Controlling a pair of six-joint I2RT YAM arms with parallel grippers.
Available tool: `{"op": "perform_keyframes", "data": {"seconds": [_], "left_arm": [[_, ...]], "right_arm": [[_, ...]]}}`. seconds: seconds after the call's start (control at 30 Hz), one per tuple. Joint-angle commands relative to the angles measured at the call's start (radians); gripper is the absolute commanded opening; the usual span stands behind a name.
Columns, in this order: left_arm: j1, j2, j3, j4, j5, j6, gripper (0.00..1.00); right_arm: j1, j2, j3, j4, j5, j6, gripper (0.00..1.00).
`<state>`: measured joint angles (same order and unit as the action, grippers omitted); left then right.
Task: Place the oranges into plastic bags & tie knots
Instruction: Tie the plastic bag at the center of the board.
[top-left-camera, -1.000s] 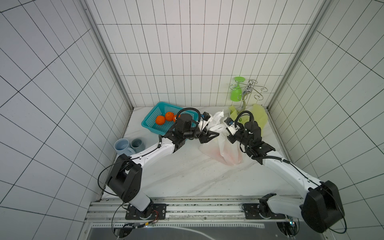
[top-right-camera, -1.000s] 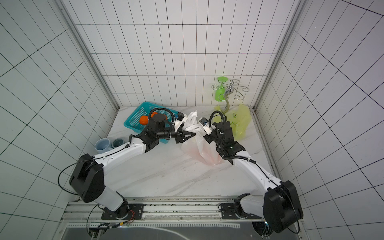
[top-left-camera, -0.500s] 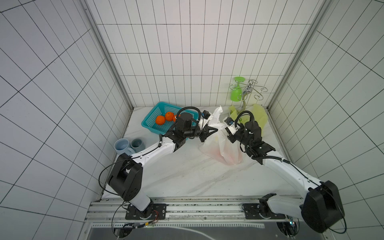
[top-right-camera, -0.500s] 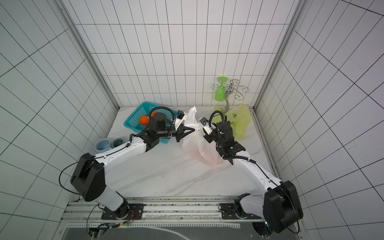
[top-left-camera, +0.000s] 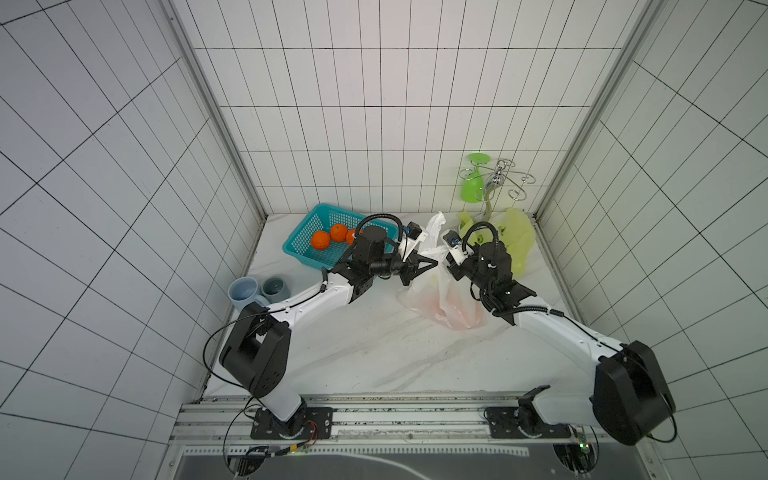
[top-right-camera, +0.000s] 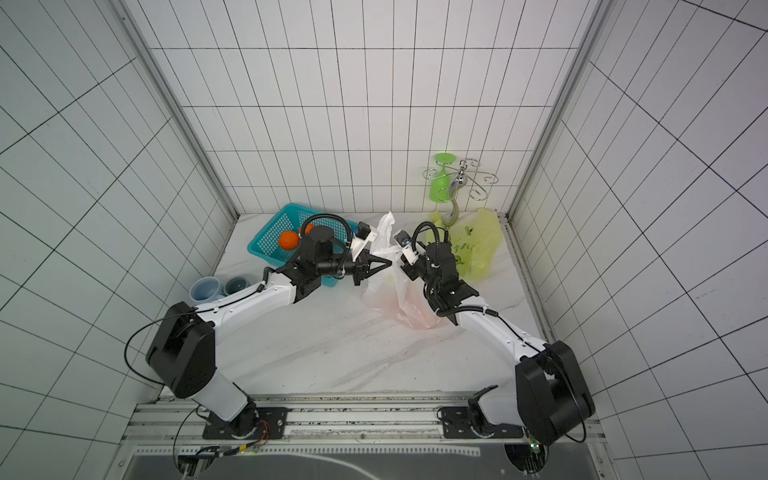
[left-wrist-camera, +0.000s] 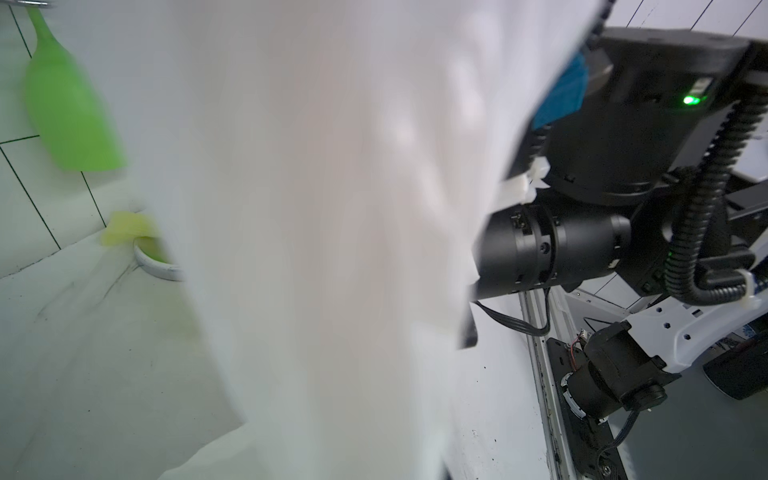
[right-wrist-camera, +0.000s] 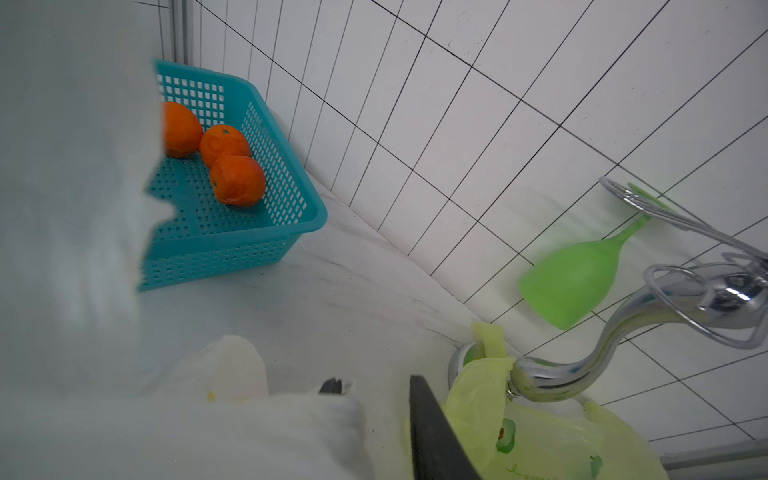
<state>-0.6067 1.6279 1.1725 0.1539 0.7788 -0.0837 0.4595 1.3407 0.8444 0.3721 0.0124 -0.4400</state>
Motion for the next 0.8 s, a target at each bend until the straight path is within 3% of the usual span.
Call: {"op": "perform_keyframes", "data": {"seconds": [0.0,0.23,0.33,0.43,0.53,0.6,0.7,0.77], "left_arm": [[0.009,0.023,0.028,0.024,0.021,-0.063,0.0],[0.022,0.036,0.051,-0.003,-0.011,-0.053,0.0],[0.024,0.047,0.071,-0.03,-0.011,-0.013,0.0],[0.024,0.056,0.089,-0.06,0.007,0.07,0.0],[0.03,0.06,0.098,-0.086,0.061,0.165,0.0],[0.037,0.06,0.09,-0.088,0.109,0.219,0.0],[0.042,0.055,0.078,-0.092,0.164,0.284,0.0],[0.041,0.05,0.073,-0.113,0.188,0.331,0.0]], "right_arm": [[0.009,-0.013,0.03,0.155,0.163,0.028,0.2],[0.011,-0.072,-0.018,0.144,0.268,-0.002,0.15],[0.011,-0.101,-0.018,0.075,0.266,-0.009,0.23],[0.007,-0.14,0.004,-0.06,0.202,-0.028,0.36],[-0.032,-0.206,0.049,-0.268,-0.038,-0.069,0.49],[-0.093,-0.244,0.108,-0.419,-0.291,-0.092,0.68],[-0.178,-0.244,0.193,-0.544,-0.65,-0.063,0.73],[-0.183,-0.21,0.249,-0.572,-0.794,-0.036,0.75]]}}
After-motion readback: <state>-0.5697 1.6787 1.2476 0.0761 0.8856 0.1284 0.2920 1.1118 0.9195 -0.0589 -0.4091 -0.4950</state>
